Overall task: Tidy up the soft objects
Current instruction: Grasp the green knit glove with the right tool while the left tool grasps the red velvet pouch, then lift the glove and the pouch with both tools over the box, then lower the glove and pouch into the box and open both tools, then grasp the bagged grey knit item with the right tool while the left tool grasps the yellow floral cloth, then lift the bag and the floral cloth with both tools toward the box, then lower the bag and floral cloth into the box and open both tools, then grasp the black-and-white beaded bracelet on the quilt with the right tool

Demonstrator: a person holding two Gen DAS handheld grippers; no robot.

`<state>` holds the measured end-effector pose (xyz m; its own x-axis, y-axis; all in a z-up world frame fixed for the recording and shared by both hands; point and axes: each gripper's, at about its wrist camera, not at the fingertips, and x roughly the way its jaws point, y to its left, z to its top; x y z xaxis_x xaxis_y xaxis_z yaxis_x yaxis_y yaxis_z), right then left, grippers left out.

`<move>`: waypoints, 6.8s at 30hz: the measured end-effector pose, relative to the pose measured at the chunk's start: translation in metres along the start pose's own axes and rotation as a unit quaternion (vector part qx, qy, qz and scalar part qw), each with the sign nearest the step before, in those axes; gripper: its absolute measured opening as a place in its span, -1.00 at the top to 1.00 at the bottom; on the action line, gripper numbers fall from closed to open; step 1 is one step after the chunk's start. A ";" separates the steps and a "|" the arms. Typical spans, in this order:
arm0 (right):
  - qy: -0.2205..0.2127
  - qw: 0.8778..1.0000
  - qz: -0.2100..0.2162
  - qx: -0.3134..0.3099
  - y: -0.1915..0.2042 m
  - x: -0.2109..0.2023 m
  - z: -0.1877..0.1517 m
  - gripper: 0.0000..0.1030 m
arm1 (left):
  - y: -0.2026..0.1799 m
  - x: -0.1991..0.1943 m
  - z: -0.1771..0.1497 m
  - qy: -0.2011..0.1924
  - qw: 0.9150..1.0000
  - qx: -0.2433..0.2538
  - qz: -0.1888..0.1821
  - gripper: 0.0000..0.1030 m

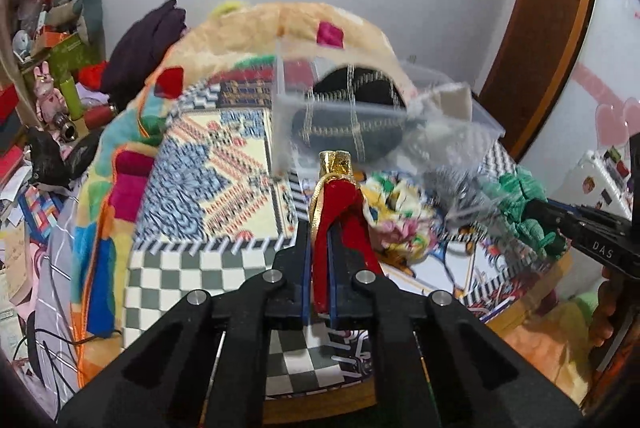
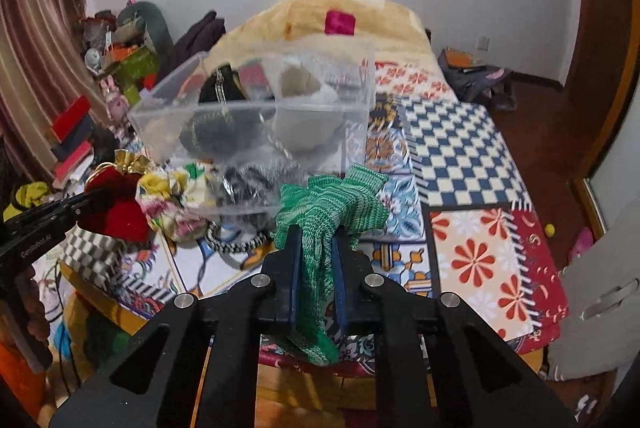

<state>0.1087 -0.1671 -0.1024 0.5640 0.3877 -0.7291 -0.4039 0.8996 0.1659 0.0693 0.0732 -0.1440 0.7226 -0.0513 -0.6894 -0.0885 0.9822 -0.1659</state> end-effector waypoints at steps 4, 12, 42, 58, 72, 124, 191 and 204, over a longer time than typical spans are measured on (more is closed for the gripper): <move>-0.026 1.000 0.004 0.001 0.002 -0.013 0.007 0.76 | -0.003 -0.019 0.010 -0.036 0.999 0.004 -0.001 0.89; -0.077 0.997 0.016 -0.012 0.014 -0.040 0.027 0.76 | -0.018 -0.048 0.030 -0.088 0.996 0.021 -0.018 0.89; -0.109 0.992 0.059 -0.038 0.050 0.018 0.110 0.76 | -0.025 0.015 0.105 -0.094 0.994 0.046 -0.011 0.89; -0.022 0.998 0.043 -0.042 0.042 0.069 0.108 0.72 | -0.018 0.080 0.102 -0.028 0.998 0.051 0.009 0.76; -0.078 0.995 0.028 -0.053 0.043 0.025 0.112 -0.29 | -0.031 0.024 0.105 -0.081 0.995 0.061 -0.004 -0.10; 0.028 0.995 0.094 -0.025 0.029 0.049 0.026 0.58 | -0.029 0.075 0.009 0.069 0.996 0.016 -0.059 0.86; -0.055 0.997 0.037 -0.040 0.004 0.022 0.078 -0.16 | -0.066 0.088 0.110 -0.004 0.996 0.090 -0.026 0.54; 0.025 0.993 0.100 -0.050 0.023 0.045 0.032 -0.15 | -0.062 0.053 0.091 -0.018 0.996 0.083 -0.035 -0.31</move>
<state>0.1475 -0.1229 -0.1103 0.4296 0.5437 -0.7210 -0.5745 0.7806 0.2463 0.1757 0.0264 -0.1057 0.7473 -0.1165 -0.6542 0.0753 0.9930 -0.0908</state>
